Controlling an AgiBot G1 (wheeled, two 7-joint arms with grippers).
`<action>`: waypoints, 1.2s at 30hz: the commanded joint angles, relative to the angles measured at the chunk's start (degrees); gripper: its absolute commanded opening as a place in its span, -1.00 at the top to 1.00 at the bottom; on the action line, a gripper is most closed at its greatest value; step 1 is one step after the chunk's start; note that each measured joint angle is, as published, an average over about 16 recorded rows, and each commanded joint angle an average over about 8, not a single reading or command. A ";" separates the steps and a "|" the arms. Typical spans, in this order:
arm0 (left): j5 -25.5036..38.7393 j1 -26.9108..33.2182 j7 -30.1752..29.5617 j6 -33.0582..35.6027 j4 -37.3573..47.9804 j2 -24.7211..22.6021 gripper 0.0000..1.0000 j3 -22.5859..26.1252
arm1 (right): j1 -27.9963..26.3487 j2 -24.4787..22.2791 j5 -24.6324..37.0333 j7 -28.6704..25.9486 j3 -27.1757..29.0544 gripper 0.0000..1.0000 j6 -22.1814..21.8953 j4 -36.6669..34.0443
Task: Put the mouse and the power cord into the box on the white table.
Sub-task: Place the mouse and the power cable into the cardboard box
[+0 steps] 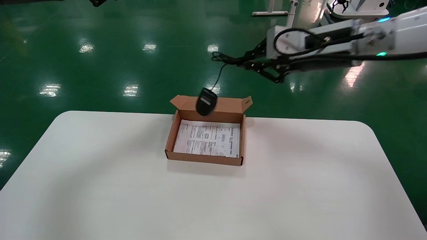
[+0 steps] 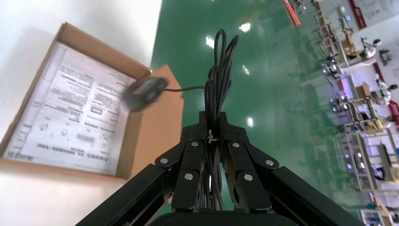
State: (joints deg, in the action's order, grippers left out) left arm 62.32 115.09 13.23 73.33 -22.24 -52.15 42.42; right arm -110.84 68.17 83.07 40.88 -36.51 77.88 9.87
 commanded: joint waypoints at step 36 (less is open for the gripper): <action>5.40 -2.04 -9.67 -2.89 -11.86 6.65 1.00 3.19 | 14.35 9.83 0.24 1.30 -7.89 -1.00 -17.78 6.84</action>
State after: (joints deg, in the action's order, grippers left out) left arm 67.66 113.03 3.60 70.48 -34.08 -45.54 45.59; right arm -96.63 78.02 83.30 42.34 -44.36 60.42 16.42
